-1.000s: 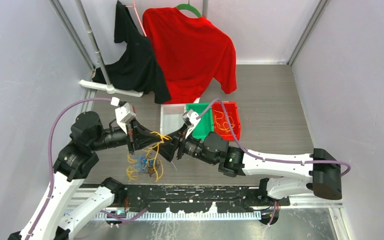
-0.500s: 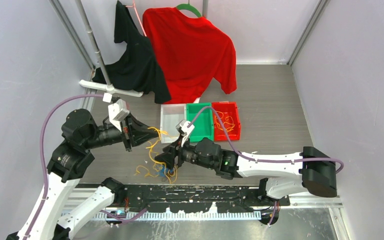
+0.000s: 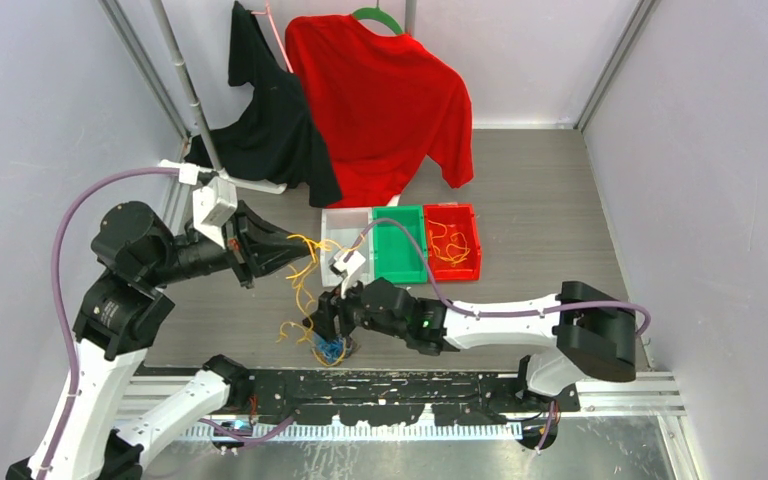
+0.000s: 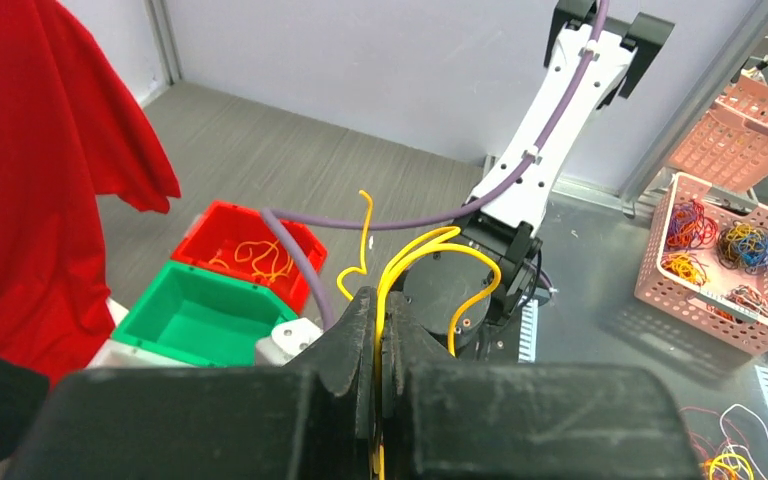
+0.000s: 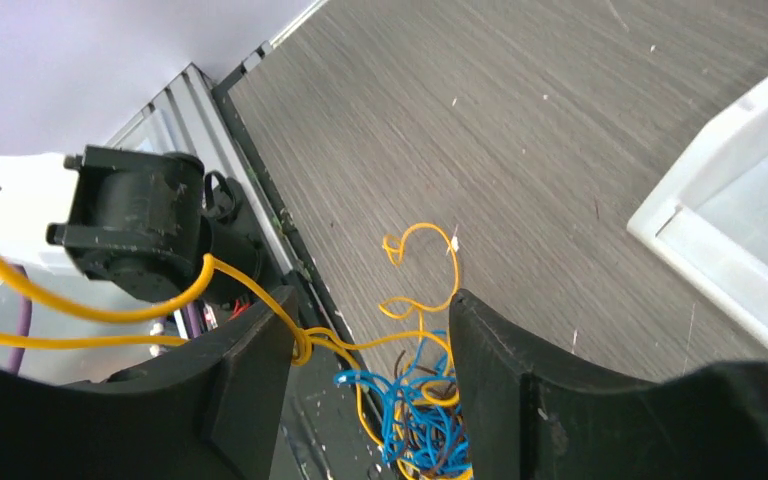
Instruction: Untangle the cables
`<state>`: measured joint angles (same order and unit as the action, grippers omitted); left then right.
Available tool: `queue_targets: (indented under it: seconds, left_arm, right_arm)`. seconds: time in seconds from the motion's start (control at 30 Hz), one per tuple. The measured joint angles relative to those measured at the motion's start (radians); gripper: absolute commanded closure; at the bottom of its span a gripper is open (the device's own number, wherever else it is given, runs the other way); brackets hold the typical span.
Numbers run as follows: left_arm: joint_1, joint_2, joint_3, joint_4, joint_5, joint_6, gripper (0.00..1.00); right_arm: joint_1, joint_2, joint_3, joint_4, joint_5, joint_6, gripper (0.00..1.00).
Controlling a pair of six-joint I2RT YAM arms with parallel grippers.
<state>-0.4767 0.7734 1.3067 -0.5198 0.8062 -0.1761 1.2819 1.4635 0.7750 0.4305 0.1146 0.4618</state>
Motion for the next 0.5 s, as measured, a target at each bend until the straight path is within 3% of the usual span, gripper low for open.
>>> queue_targets:
  seconds: [0.3, 0.5]
  left_arm:
    - [0.000, 0.067, 0.139, 0.003, 0.015, -0.001, 1.00]
    - [0.000, 0.142, 0.338, -0.002, 0.025, 0.000, 1.00]
  right_arm:
    - [0.000, 0.055, 0.114, 0.004, 0.105, -0.060, 0.45]
    - [0.000, 0.129, 0.101, 0.013, 0.180, -0.079, 0.46]
